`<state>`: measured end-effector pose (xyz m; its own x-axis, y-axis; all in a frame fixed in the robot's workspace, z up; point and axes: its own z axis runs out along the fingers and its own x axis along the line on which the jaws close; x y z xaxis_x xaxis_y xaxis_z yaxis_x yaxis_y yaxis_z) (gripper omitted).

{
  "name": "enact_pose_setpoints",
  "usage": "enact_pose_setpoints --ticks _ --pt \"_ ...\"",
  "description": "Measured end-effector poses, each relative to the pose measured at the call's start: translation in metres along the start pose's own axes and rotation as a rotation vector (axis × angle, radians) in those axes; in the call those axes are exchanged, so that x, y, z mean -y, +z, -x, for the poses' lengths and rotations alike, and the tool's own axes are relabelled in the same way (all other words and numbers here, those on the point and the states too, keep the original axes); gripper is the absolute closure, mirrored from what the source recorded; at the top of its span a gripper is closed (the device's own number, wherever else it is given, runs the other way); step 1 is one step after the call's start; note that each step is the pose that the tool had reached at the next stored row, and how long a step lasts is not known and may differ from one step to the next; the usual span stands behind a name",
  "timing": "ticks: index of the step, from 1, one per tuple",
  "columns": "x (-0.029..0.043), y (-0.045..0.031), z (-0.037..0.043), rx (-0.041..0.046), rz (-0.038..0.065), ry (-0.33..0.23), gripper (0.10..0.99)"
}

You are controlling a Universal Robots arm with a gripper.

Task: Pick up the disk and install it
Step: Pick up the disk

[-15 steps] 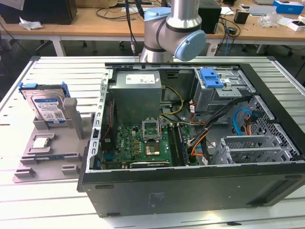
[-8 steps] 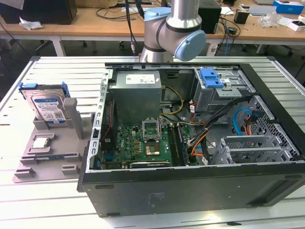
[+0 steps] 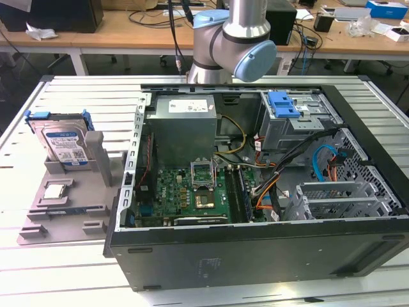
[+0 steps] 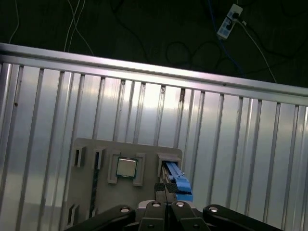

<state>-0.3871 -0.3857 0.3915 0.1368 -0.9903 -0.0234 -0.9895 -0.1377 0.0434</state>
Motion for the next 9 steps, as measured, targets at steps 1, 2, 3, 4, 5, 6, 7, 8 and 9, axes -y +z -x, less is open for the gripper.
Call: enact_pose_setpoints --ticks 1,2,3,4,5,6,7,8,9 --pt "0.0 0.0 0.0 0.0 0.0 0.0 0.98" --pt "0.0 0.0 0.0 0.0 0.0 0.0 0.98" --pt "0.0 0.0 0.0 0.0 0.0 0.0 0.98" --pt "0.0 0.0 0.0 0.0 0.0 0.0 0.98" --pt "0.0 0.0 0.0 0.0 0.0 0.0 0.973" --pt "0.0 0.0 0.0 0.0 0.0 0.0 0.851" --pt "0.0 0.0 0.0 0.0 0.0 0.0 0.792" --pt "0.0 0.0 0.0 0.0 0.0 -0.001 0.729" --pt "0.0 0.0 0.0 0.0 0.0 -0.001 0.671"
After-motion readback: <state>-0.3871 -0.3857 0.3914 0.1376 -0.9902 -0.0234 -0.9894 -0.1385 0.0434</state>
